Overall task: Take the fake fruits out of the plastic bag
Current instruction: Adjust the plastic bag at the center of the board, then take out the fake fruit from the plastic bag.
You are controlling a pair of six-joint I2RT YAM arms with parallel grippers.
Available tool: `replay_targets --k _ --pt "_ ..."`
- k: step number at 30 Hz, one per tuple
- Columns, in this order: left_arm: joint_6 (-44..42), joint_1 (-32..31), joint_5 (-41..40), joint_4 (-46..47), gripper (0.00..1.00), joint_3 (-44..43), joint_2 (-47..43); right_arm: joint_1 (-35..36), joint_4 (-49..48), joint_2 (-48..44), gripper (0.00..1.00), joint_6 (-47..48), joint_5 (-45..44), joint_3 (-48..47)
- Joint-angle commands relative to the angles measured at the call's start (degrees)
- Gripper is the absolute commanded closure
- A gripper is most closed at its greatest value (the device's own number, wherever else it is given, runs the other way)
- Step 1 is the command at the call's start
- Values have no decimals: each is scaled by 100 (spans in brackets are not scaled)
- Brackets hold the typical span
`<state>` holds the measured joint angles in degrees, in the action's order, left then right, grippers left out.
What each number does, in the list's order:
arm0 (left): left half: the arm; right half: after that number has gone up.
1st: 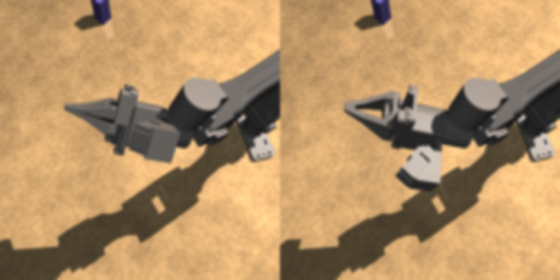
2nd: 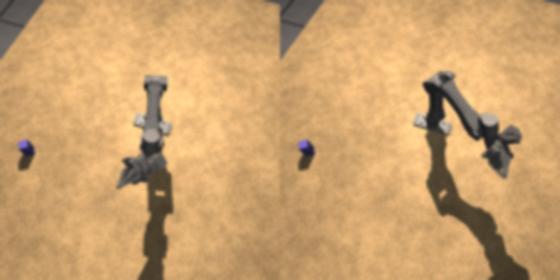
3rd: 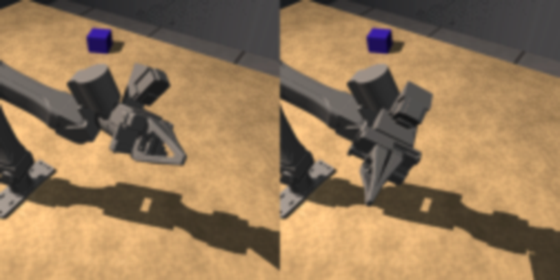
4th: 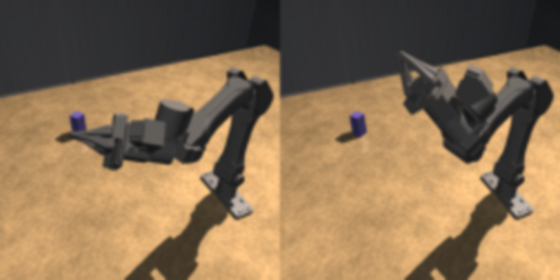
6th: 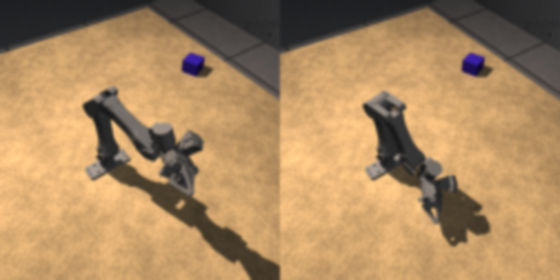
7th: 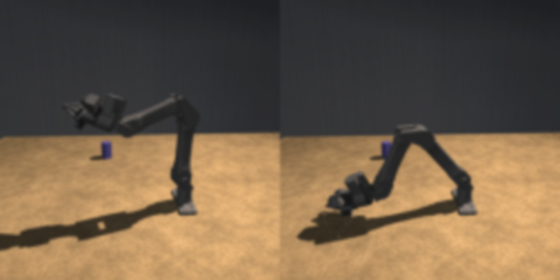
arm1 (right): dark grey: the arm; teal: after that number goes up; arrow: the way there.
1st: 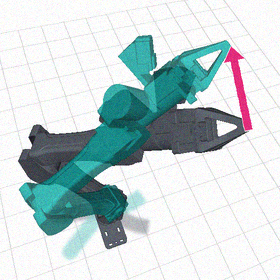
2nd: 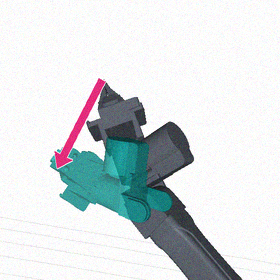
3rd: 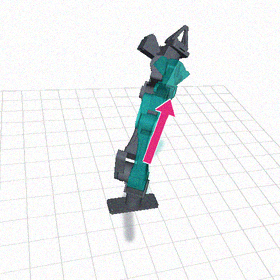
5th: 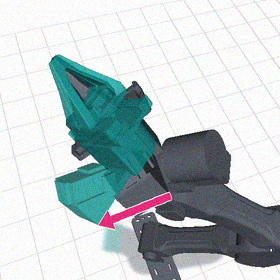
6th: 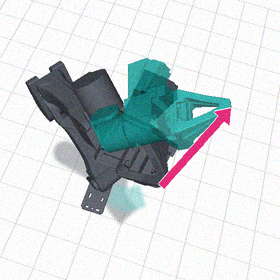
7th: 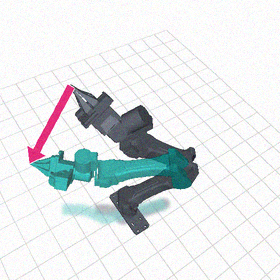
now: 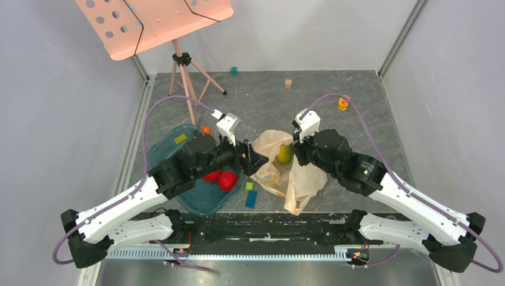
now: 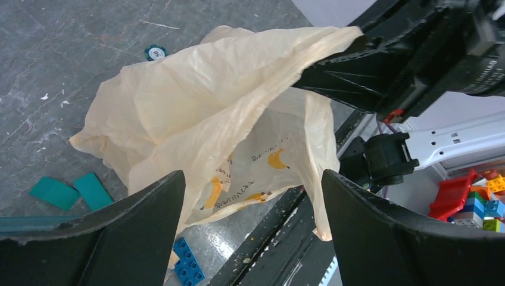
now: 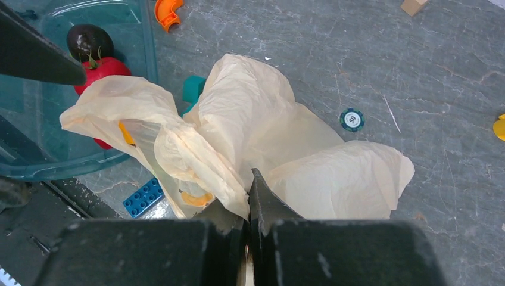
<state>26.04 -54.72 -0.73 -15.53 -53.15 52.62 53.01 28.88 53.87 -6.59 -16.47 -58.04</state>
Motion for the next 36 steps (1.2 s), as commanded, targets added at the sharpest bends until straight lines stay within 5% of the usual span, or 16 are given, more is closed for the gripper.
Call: replay_targets --k 1,8,14,27,36 --pt "102 -331 -474 148 11 -471 -151 -19 -150 10 100 -29 -9 -305" --pt "-351 -1564 -1917 -275 12 -1011 -5 -28 151 -117 100 -33 -154 -237" --pt "-296 -2726 -2954 203 18 -551 197 -271 198 -338 100 -89 311 -102" --pt "308 -2917 -3038 2255 27 676 1397 -1025 354 -440 100 59 1449 -119" --pt "375 -2906 -3700 2459 34 758 2221 -1056 428 -488 100 64 1592 -265"
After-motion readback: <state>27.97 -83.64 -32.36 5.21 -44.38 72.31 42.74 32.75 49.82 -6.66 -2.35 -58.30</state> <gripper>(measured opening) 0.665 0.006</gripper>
